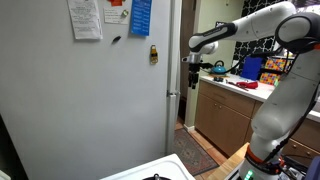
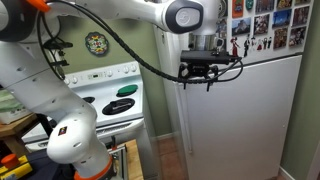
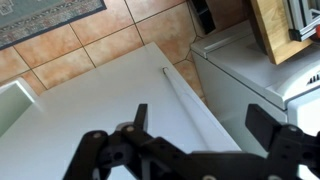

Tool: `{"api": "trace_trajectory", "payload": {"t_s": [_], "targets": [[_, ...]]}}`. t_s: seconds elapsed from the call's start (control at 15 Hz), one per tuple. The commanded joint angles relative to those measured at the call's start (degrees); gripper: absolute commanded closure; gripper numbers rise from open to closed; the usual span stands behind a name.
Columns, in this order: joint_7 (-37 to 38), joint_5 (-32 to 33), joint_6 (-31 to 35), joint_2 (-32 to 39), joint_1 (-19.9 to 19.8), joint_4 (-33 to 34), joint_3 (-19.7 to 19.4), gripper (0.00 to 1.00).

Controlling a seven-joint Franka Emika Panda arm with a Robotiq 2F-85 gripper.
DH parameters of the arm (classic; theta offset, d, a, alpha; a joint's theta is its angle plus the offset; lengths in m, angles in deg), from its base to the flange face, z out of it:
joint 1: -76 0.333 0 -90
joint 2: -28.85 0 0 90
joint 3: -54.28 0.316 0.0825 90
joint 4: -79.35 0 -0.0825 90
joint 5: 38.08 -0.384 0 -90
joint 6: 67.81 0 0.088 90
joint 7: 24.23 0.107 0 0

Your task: Open the bottom refrigerator door

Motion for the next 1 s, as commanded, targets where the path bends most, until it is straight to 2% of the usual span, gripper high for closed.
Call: {"api": "trace_trajectory", "payload": {"t_s": [0.0, 0.07, 0.13, 0.2, 0.93], "targets": [[-7.12, -2.86, 1.13, 0.29, 0.05, -2.62, -0.03, 0.0], [-9.31, -4.05, 0.91, 0.4, 0.17, -2.85, -0.12, 0.0], [-8.87, -2.41, 1.94, 0.65, -0.1, -3.16, 0.7, 0.0], [-6.72, -2.32, -0.05, 0.92, -0.7, -1.47, 0.82, 0.0], [-7.78, -2.3, 0.67, 1.1, -0.62, -2.06, 1.25, 0.0]]}}
